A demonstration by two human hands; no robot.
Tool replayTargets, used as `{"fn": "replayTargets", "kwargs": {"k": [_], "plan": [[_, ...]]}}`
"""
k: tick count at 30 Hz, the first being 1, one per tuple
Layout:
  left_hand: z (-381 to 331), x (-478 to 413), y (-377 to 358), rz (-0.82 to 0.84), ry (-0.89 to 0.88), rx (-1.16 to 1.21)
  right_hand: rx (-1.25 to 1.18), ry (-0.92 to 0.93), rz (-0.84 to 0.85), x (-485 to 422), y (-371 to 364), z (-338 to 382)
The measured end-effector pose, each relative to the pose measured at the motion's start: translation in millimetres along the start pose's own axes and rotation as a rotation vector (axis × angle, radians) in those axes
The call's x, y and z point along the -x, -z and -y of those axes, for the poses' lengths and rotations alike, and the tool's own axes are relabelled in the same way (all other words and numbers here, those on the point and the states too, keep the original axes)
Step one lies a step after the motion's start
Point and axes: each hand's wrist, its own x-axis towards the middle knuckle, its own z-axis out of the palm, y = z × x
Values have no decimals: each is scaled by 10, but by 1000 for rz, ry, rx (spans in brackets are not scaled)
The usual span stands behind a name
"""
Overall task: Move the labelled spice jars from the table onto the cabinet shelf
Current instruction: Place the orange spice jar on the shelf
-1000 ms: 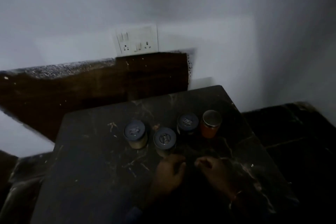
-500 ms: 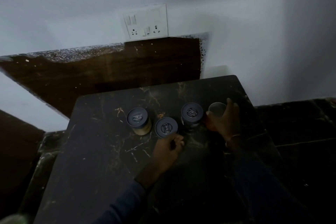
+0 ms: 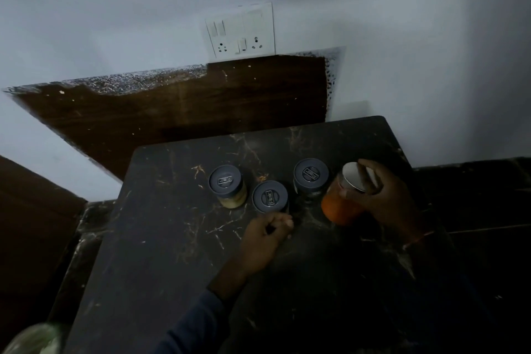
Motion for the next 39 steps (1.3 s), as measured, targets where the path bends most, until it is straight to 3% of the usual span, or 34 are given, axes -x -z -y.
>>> {"fn": "replayTargets", "kwargs": {"k": [5,8,12,14,16,19,23,29,39], "plan": [[-327,91,118,107,101,280,-353,79,326,296,71,622],[-413,187,188,198,191,461,-461,102,394,380,-51,785],[-233,338,303,425,338,879,-490,124,477,484,-268,914],[-185,407,342,432,324,992,-568,74,502,523,-418,959],[-147,438,363,336,246,1052,-677,-3,443,576,-584,1020],[-110,468,444,106,91,982,-738,-38,347,688,-891,1118],[-186,577,619,-72,-39,731,-729,-26,274,740,-1220,1246],[-220,611,865,-73,-207,637,-779,3,309,697,-1315,1468],[-213,581,1226,-71,-174,657,-776,15,337,814,-1450,1752]]}}
